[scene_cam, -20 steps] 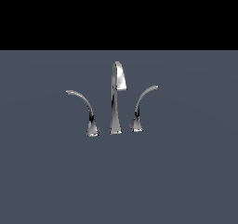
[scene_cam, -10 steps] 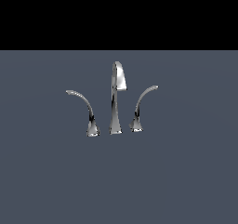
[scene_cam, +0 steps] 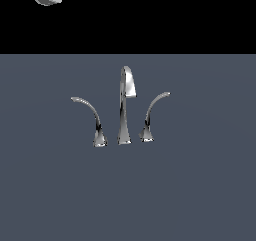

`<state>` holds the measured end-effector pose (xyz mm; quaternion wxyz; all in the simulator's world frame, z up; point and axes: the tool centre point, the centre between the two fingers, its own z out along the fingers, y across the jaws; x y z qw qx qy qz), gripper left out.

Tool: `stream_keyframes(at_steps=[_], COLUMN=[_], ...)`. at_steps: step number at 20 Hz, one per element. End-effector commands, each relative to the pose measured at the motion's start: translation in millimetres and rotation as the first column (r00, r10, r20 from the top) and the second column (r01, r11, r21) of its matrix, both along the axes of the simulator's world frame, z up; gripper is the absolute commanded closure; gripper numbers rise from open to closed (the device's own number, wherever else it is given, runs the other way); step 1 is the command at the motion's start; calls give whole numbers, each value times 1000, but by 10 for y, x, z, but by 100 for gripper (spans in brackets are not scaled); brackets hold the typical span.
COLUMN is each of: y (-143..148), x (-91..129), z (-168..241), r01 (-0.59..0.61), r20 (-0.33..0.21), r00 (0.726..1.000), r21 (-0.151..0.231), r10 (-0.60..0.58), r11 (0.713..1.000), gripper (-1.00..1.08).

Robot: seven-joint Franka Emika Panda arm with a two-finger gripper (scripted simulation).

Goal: Turn on the faucet by rotating a designated handle.

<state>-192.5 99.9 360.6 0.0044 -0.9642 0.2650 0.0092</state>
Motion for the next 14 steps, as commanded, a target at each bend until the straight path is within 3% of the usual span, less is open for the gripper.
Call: stream_keyframes(at_steps=[1,14], y=[81,390], x=[87,591], z=[-122,-712], r01=[55,314], r20=[1,3], r00=[998,950], r21=[0,1], r10=[-55,-314], r11=[998,950], gripper=[108,108])
